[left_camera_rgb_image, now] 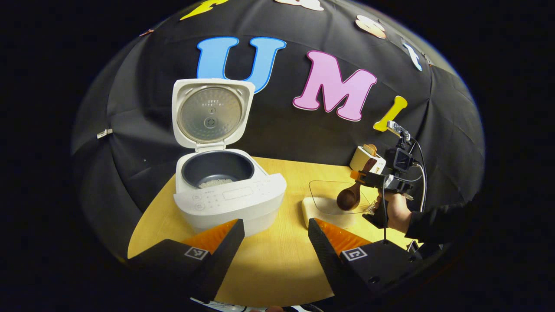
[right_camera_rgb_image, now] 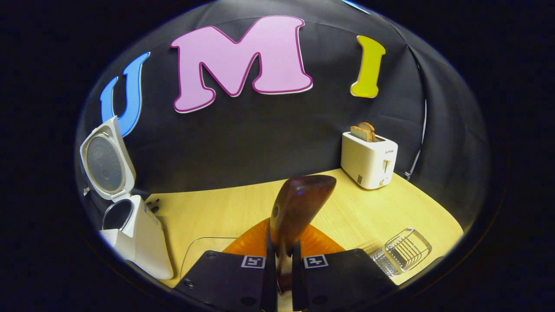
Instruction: Close the left gripper, press the button to open the rice cooker; take a wooden spoon from the chopstick holder with the right hand, scoop a spoonful of rice and pour it into the rice cooker, then put the wooden spoon back into the chopstick holder.
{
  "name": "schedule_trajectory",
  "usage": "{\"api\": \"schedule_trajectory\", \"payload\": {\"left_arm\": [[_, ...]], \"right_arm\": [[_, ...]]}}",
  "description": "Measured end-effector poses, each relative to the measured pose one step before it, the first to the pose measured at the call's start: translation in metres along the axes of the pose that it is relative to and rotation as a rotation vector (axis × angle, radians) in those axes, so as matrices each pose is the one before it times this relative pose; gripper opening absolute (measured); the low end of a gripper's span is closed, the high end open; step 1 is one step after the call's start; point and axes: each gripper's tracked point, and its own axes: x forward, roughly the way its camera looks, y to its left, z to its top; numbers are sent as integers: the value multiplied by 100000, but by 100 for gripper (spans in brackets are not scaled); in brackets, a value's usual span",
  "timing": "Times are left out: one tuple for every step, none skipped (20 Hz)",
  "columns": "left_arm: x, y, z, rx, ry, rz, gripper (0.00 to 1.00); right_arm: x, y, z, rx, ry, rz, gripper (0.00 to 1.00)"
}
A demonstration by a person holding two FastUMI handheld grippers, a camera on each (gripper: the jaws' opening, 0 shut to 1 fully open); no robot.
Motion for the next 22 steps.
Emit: {"api": "schedule_trajectory", "payload": {"left_arm": [[250,625,-204,-1333,818,-630,96],[168,592,-65,-1145,352,-171,96],[289,740,26,-932,185,429,96],[186,681,83,-859,-80,713,96],[243,631,120,-908,-298,801,92],[79,587,179,-834,-381,661,96],[104,434,170,-743,-347,565,96],[39,368,139,-645,-266,461,96],[17,274,127,-533,-141,270,96],[-88,173,52,-408,-199,94,96],[62,156,16,-319,2,180,96],[-86,88,-47,-254,167,87,96],[-81,145,-78,-84,3,122,95],[-92,51,-89,60,75,64,96],[109,9,-51,83,69,-19,96],[-89,-1,-19,-8,54,-41,96],[147,-102,50,-106,192,-155,96],[96,-188,144,-28,-85,-168,96],[90,-122,201,10,-342,-77,96],[59,-74,144,-191,-439,-33,96],[-80,-133,102,-439,-331,-197,96],[-14,-93,177,-338,-270,-131,96]], "right_arm": [[330,-117,-314,-499,-297,-1792,17],[157,177,-137,-657,-269,-792,17],[140,268,6,-920,-563,-445,17],[155,351,-121,-1389,-385,-301,17],[26,441,-328,-977,660,215,17],[14,535,-396,-965,1215,568,17],[-126,584,-369,-1045,810,516,17],[-147,380,-71,-892,-218,75,17],[-148,356,-139,-560,210,235,17],[-168,348,-185,169,614,167,17],[-70,353,-330,1230,1160,518,17],[-147,365,-255,1862,1335,485,17],[-135,421,-213,1793,658,624,17],[-270,442,-293,1514,1066,735,17],[-233,511,-223,1884,772,825,17],[-298,632,-275,2450,1072,1198,17],[-233,653,-321,2928,1122,1245,17],[-269,510,-160,2794,986,897,18],[-166,319,-200,1987,951,678,18],[-115,407,-104,1725,880,958,17],[-147,400,-234,1824,1425,1127,18],[-61,348,-109,2355,1619,1444,17]]}}
